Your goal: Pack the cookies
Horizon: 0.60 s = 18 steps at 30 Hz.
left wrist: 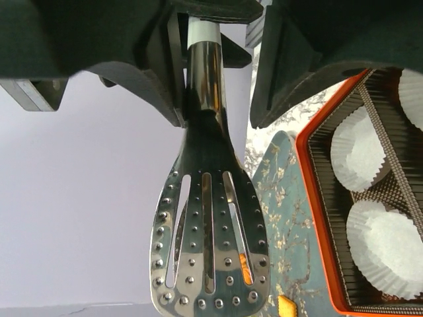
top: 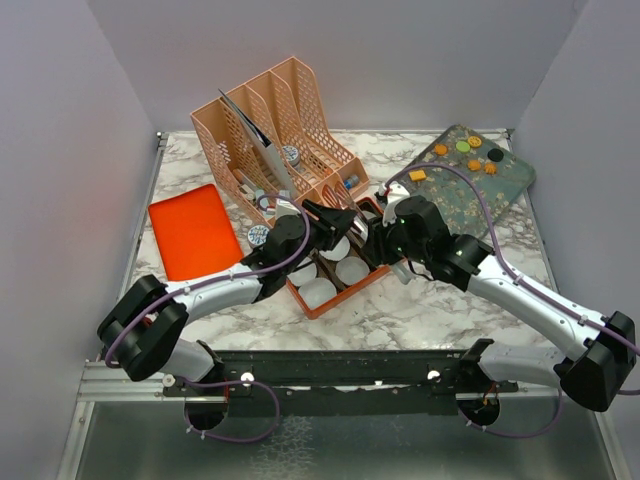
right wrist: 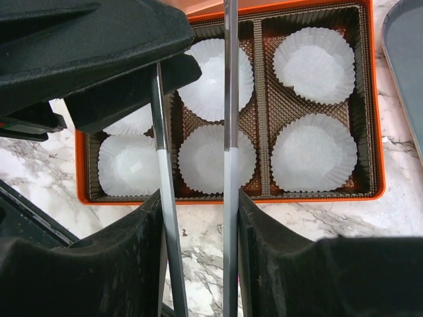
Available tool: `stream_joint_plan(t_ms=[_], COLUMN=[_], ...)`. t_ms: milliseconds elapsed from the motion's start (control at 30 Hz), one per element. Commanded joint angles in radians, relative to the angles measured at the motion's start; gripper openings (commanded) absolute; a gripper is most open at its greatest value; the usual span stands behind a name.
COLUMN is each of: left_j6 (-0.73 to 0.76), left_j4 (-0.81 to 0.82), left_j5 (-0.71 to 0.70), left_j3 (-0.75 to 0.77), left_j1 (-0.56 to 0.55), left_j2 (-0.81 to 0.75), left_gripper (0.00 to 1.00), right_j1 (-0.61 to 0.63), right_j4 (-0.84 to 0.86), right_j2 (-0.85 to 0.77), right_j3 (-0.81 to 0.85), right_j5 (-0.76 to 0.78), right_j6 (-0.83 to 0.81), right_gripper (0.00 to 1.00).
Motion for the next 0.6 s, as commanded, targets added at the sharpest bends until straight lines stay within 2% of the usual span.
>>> stream_joint_plan(t_ms=[0,167,367,567], left_j6=[0.024,0.045,0.041,0.02], left_j4=[-0.025,-0.039,-0.045,-0.046], left_j5=[-0.024,-0.025,-0.002,0.034], left_j3=[-0.018,0.0,0.028,0.028], left_j1=[0.003,0.006,0.018,0.018], left_j2=[-0.024,-0.009,0.037,0.083], left_gripper=[0.58,0.71,0.7,0.65], right_j1=[0.002,0.003,0.002,0.003], right_j4=[0.005,0.002,0.004,0.019], right_j2=[-0.013,-0.009,-0.01,-0.023], right_j3=[0.038,0.043,0.043,0.045], right_j5=[-0.032,-0.055,-0.065,-0.065], right_j6=[-0.001,-0.011,-0.025,-0.025], right_gripper=[0.4,0.4,0.41,0.42])
